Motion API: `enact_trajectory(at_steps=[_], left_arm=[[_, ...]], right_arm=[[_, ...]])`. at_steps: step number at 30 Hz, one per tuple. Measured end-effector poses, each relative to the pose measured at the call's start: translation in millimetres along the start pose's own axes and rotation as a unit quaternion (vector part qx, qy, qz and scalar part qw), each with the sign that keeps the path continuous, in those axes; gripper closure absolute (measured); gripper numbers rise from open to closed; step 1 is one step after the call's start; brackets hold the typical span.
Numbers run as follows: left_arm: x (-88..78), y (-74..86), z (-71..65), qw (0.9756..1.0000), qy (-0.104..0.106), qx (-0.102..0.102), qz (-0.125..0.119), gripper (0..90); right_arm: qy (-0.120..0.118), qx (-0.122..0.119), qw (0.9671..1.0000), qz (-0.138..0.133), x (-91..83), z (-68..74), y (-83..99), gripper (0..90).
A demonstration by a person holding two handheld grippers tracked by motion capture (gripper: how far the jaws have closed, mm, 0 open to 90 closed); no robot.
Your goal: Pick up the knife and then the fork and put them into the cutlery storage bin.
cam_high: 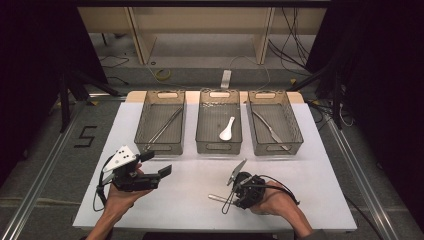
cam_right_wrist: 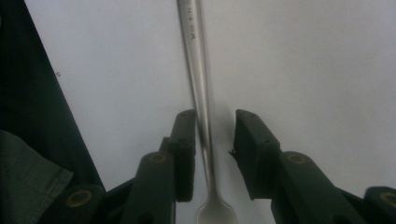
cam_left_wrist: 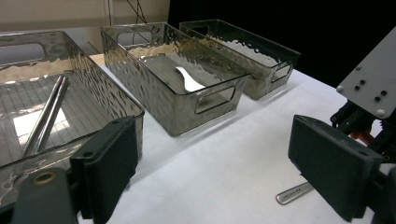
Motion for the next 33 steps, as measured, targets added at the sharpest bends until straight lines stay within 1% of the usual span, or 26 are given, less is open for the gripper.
enact_trajectory(at_steps=[6,7,10,12,20,26,29,32,33], left_arm=[[-0.2,0.0,-0.4,1.0,0.002,0.0,0.0,15.4],[-0.3,-0.1,-0.5,1.0,0.002,0.0,0.0,15.4],[-0.2,0.0,-0.4,1.0,0.002,0.0,0.0,15.4],[-0.3,0.0,-0.5,1.0,0.002,0.001,0.0,15.4],[0.0,0.1,-0.5,1.0,0.001,0.001,0.0,15.4],[0.0,0.2,-0.5,1.0,0.001,0.001,0.0,15.3],[0.3,0.3,-0.7,1.0,0.001,0.0,0.0,15.4],[0.4,0.4,-0.9,1.0,0.001,0.0,-0.001,15.4],[0.3,0.4,-0.9,1.0,0.001,0.0,-0.001,15.4]], right_arm=[[-0.002,-0.012,0.9999,0.011,4.7,1.9,0.2,74.8],[-0.002,-0.01,0.9999,0.011,5.2,3.0,-0.3,75.7],[0.001,-0.017,0.9997,0.016,7.0,2.3,0.6,77.8],[-0.001,-0.017,0.9997,0.017,7.5,2.9,0.9,78.8],[-0.004,-0.022,0.9995,0.024,7.8,4.1,0.9,80.8],[0.001,-0.025,0.9993,0.027,8.6,5.5,-0.1,81.8],[0.004,-0.026,0.9991,0.034,8.5,6.6,-1.0,82.4],[0.002,-0.028,0.9989,0.038,8.4,6.7,-1.4,83.1],[0.001,-0.032,0.9987,0.04,8.3,6.3,-1.1,83.3]])
Point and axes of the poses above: each handheld gripper's, and its own axes: x roughly forward along the jaws, y roughly out of its underside, z roughly to its left, the point moved 5 cm from there along x, roughly forward along the jaws, and after that the axes turned 13 degrees about -x, right-handed, at the moved point
